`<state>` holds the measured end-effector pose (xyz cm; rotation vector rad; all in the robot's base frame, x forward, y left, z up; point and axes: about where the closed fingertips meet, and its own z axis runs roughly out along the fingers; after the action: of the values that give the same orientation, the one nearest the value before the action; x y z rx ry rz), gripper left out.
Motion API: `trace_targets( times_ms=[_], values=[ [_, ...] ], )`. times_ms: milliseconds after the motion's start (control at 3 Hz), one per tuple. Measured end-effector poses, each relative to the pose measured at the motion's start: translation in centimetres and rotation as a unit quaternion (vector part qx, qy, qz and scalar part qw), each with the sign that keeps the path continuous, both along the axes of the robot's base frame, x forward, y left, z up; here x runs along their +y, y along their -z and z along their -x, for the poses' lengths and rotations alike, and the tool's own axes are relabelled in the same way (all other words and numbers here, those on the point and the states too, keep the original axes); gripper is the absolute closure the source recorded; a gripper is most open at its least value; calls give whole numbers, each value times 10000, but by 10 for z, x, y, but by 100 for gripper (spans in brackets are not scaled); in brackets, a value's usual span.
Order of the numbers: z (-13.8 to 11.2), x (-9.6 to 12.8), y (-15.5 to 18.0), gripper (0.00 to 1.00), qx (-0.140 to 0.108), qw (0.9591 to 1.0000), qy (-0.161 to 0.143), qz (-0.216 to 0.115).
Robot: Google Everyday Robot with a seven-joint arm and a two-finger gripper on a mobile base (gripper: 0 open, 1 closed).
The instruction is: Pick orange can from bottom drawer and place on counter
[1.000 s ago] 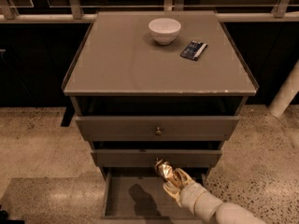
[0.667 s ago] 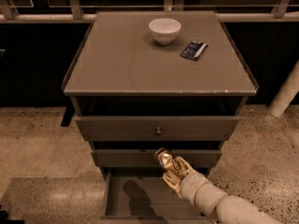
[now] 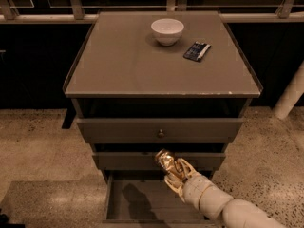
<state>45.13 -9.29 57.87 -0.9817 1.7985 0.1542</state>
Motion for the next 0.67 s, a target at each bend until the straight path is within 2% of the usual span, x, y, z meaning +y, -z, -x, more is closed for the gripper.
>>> trace_targets(
  times_ms=[333,667],
  values=[
    [4,4,-42,100,-165,9998,-93,-92],
    [5,3,-89,100,-420,9991,-79,-1]
  ],
)
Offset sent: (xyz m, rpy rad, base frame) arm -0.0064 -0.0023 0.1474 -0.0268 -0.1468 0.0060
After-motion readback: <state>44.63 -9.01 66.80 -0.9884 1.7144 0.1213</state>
